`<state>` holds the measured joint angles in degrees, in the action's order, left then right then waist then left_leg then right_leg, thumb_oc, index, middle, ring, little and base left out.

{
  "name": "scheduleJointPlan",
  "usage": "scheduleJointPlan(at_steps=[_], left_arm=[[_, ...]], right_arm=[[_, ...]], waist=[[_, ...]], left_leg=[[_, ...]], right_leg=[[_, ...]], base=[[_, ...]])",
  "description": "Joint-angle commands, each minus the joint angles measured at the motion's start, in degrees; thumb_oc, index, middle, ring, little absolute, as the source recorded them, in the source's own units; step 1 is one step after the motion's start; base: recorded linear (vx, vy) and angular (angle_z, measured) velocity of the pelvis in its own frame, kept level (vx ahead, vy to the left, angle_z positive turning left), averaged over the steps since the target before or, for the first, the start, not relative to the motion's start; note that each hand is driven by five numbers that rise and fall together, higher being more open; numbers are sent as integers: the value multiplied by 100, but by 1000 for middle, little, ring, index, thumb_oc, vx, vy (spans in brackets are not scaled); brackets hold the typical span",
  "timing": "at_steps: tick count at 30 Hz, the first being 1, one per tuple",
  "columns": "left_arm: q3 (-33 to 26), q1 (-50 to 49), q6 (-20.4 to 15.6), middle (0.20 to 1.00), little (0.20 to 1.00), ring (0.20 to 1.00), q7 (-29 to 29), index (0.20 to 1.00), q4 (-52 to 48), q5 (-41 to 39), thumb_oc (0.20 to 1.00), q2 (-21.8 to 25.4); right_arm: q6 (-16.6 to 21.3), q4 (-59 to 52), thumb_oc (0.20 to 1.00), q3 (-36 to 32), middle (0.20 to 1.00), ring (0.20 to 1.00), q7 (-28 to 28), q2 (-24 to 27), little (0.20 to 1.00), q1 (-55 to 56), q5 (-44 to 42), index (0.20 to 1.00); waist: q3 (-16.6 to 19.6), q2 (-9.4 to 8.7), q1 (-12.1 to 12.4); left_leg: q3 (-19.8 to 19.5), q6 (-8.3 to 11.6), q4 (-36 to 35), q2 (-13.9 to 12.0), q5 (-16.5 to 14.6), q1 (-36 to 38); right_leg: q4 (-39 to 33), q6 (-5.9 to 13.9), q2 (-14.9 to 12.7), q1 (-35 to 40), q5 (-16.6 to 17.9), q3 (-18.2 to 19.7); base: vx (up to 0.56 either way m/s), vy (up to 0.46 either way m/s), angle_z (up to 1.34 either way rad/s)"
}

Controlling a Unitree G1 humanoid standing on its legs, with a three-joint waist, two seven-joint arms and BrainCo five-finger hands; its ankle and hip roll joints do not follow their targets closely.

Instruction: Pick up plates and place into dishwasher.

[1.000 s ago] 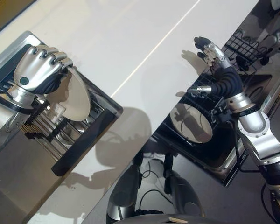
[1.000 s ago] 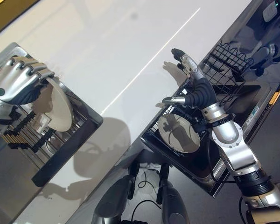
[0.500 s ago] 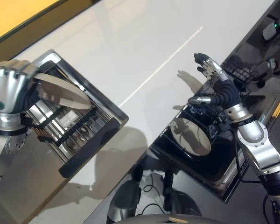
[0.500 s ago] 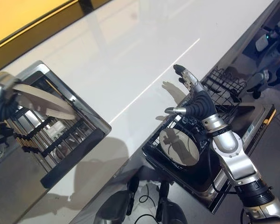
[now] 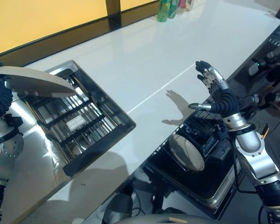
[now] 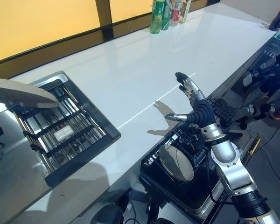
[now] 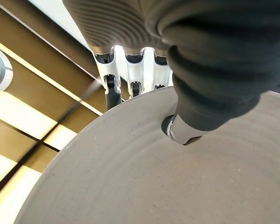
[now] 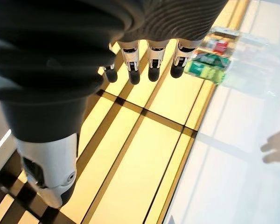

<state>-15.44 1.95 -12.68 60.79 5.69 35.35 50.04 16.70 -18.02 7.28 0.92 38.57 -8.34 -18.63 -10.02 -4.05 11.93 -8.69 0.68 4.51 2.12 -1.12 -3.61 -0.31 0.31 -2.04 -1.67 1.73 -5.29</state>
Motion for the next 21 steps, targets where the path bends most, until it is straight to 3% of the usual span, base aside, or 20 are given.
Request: scheduleJointPlan(at_steps=[1,7,14,18,21], left_arm=[[-88,67,-272,200,200,200,-67,200,-349,-266,200,-54],[410,535,-258,200,200,200,-536,200,-789,-560,200,-572],[1300,1070,-48,200,200,200,-1215,200,-1327,-664,200,-1275],[1670,1213,64,200,200,200,-1656,200,-1676,-799,200,-1481],[1880,1258,118,200,200,200,-1841,200,-1905,-852,200,-1618]], right_arm=[[613,-568,1000,-154,1000,1000,-73,-112,1000,-213,-135,1000],[35,-852,1000,486,1000,1000,-518,-336,1000,-961,-674,1000],[-669,-953,1000,1638,1000,1000,-43,-857,1000,-1659,-246,1000],[-961,-963,1000,1985,1000,1000,283,-1020,1000,-1901,56,1000],[-1406,-972,1000,2279,1000,1000,326,-1114,1000,-2031,-147,1000]], waist=[[615,-77,-6],[831,-133,48],[964,-67,199],[976,-31,291],[986,16,364]], left_leg=[[-349,4,-424,-82,-56,157],[-364,25,-570,-90,-1,308],[-467,16,-737,-55,111,450],[-568,22,-769,-12,160,458],[-640,18,-804,24,216,459]], right_leg=[[445,522,-408,232,-602,-43],[346,481,-375,370,-592,-80],[290,429,-327,533,-598,-270],[286,432,-326,584,-594,-403],[276,425,-318,612,-582,-476]], base=[[-28,-110,4],[-47,-87,2],[-65,-82,11],[-68,-65,21],[-58,-36,23]])
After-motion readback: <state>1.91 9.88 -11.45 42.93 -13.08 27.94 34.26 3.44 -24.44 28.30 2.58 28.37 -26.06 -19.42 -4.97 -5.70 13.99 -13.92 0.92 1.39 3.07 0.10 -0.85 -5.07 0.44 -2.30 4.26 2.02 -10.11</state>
